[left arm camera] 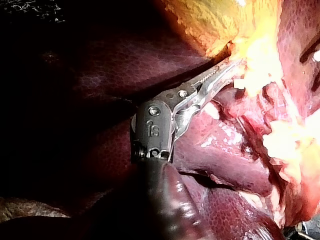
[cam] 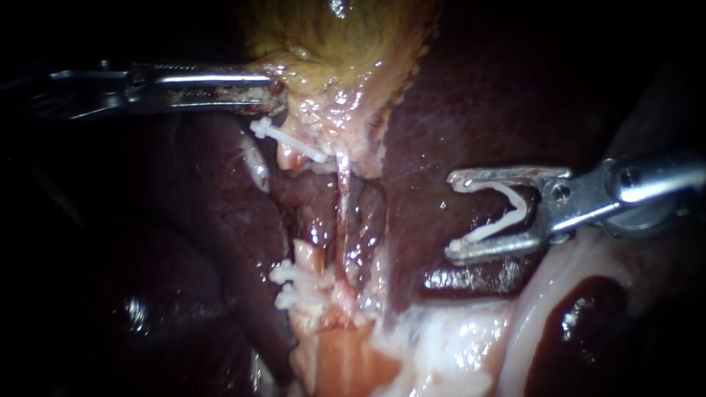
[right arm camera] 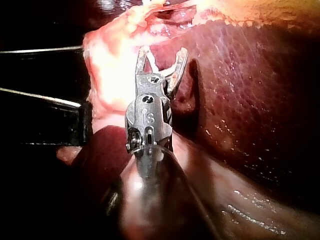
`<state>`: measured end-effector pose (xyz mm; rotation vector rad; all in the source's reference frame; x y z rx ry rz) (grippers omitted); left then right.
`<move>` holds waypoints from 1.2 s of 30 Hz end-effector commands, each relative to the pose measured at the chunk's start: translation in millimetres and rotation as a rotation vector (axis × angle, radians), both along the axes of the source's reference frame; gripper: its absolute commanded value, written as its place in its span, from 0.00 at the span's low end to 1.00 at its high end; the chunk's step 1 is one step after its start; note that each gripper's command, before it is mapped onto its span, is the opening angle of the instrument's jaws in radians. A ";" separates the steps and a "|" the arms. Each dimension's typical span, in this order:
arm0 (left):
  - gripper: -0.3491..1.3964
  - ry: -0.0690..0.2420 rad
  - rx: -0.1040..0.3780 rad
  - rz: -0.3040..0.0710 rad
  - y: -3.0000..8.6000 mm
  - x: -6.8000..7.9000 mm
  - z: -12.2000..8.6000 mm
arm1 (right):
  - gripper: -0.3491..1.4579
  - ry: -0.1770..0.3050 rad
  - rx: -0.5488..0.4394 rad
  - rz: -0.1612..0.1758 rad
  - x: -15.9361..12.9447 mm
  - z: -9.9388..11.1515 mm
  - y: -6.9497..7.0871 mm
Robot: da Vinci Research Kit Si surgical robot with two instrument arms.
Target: Clipping first clip right tube
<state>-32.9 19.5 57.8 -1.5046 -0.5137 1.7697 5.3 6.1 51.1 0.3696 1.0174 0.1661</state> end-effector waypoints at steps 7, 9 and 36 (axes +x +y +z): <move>0.00 -0.015 0.018 0.018 0.9 3.5 -3.1 | 0.47 0.001 0.002 -0.002 0.1 0.0 0.0; 0.00 -0.014 0.026 0.009 1.5 5.1 -5.0 | 0.47 0.002 0.003 -0.005 0.1 0.0 0.0; 0.00 -0.023 0.016 -0.022 2.1 6.7 -8.2 | 0.47 0.026 0.144 -0.029 12.6 4.1 -3.3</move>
